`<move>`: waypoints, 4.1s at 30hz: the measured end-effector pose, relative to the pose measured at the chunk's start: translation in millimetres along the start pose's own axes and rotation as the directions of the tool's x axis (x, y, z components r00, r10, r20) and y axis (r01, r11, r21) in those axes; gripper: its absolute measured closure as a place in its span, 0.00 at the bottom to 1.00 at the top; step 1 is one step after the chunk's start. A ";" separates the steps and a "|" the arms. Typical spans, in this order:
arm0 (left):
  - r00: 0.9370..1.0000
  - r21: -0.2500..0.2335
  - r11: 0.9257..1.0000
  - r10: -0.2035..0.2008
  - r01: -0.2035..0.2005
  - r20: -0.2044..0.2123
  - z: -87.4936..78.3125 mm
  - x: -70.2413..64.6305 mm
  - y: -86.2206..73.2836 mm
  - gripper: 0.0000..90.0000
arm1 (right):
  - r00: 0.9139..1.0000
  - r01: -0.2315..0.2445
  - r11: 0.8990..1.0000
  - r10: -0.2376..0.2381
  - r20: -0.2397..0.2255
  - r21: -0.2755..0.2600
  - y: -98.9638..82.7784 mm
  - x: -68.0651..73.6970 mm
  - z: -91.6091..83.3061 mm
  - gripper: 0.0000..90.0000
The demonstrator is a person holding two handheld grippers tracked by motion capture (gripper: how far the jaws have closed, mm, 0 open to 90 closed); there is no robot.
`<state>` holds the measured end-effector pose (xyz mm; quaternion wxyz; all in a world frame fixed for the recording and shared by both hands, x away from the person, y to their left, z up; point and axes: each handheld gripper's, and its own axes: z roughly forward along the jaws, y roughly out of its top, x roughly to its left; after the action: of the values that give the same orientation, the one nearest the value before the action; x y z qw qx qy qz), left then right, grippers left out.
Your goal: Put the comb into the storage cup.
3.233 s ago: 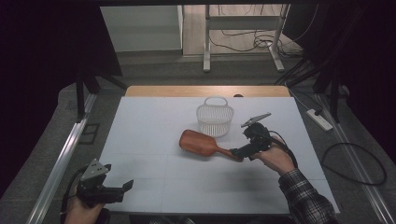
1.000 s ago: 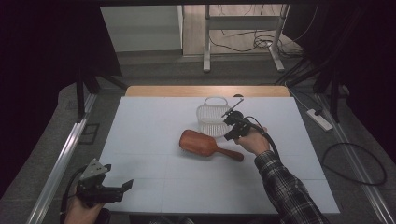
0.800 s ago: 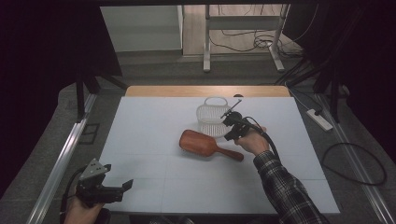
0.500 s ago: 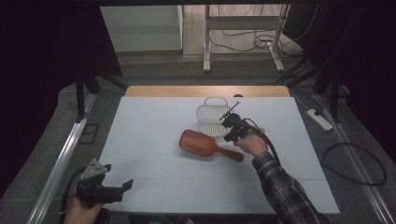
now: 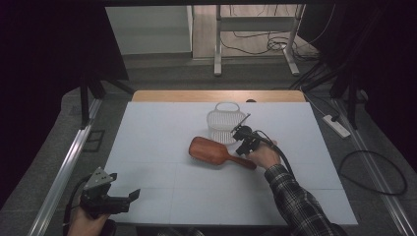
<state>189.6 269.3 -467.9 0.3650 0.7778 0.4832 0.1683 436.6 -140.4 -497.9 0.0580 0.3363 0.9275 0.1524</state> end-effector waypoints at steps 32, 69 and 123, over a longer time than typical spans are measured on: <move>1.000 0.001 1.000 0.006 -0.006 -0.003 0.3 -0.8 0.2 0.03 | 0.997 0.014 1.000 -0.014 -0.072 0.004 -27.0 20.5 -9.9 0.99; 1.000 0.002 1.000 0.009 -0.009 -0.003 0.5 -1.4 0.4 0.03 | 0.999 0.020 0.994 -0.023 -0.034 -0.106 -31.8 22.0 -49.5 0.76; 1.000 0.003 1.000 0.017 -0.017 0.002 0.5 -1.6 0.3 0.03 | 0.996 0.059 0.984 -0.070 -0.058 -0.166 -5.7 56.8 -32.6 0.00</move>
<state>189.3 267.6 -467.9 0.3631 0.7825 0.4765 0.1699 382.7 -116.1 -469.2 0.0609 0.2950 0.9236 0.2371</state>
